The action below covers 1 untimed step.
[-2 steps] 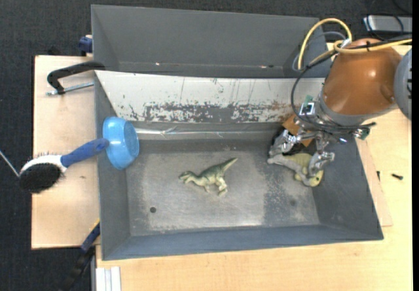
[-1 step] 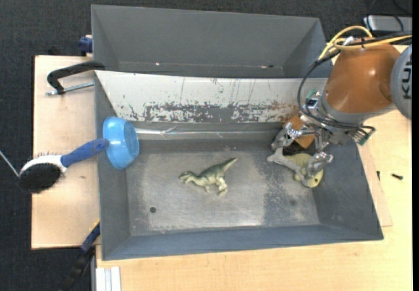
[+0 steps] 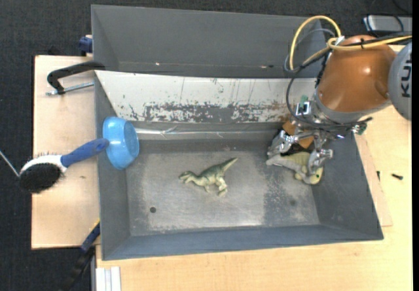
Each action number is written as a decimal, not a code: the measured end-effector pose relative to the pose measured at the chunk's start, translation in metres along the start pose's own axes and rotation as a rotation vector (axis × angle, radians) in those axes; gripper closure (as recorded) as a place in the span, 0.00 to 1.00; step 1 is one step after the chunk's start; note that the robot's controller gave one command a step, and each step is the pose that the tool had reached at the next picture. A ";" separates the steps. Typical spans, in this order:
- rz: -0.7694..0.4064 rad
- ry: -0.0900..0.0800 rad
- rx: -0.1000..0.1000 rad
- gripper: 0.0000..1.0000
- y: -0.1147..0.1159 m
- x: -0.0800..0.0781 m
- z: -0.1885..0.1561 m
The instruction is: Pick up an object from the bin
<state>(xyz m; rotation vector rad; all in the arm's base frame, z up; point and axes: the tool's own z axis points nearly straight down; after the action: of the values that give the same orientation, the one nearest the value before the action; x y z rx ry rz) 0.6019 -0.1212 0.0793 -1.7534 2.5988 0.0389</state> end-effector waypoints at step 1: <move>-0.044 -0.009 0.001 0.00 0.003 0.004 -0.001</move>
Offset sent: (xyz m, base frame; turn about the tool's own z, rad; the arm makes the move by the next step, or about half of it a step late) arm -0.0092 -0.0276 -0.0026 -0.0646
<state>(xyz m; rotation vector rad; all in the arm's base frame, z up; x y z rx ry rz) 0.5980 -0.1237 0.0800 -1.8051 2.5527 0.0443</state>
